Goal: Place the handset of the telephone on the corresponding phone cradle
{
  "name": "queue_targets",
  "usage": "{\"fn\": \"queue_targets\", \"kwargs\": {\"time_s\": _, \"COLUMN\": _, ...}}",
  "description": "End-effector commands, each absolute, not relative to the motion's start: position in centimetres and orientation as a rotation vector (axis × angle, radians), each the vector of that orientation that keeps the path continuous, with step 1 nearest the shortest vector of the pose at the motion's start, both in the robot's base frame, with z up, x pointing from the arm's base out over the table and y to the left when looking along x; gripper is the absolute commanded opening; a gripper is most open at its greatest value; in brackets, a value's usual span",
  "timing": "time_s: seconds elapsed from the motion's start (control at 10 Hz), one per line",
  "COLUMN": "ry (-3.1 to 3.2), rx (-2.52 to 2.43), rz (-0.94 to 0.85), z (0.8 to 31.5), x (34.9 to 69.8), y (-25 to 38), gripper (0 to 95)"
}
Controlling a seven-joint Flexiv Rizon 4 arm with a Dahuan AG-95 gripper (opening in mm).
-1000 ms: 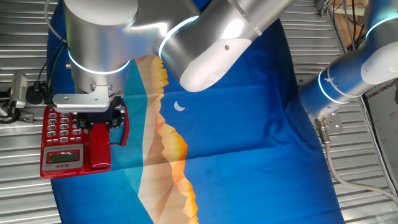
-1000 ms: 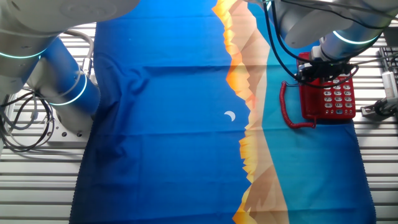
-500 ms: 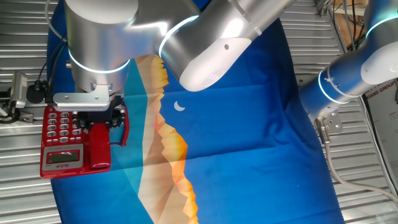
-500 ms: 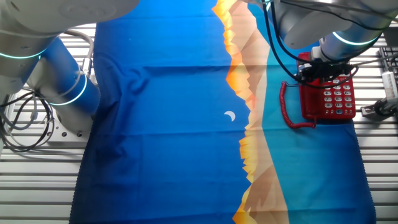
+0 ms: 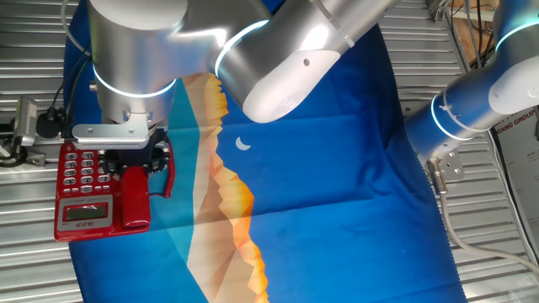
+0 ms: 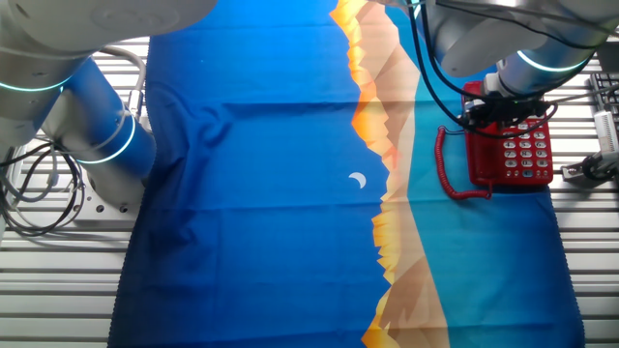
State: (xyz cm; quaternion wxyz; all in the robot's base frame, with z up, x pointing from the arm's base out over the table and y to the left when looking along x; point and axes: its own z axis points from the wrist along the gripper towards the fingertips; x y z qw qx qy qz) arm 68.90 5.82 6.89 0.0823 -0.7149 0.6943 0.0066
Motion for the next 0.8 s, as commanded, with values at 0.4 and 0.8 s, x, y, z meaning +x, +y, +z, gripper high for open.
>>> {"fn": "queue_targets", "kwargs": {"time_s": 0.4, "ry": 2.063, "rx": -2.137, "rz": 0.016, "z": 6.89, "x": 68.88, "y": 5.83, "gripper": 38.0}}
{"fn": "queue_targets", "kwargs": {"time_s": 0.8, "ry": 2.05, "rx": -2.146, "rz": 0.015, "z": 6.88, "x": 68.88, "y": 5.83, "gripper": 38.0}}
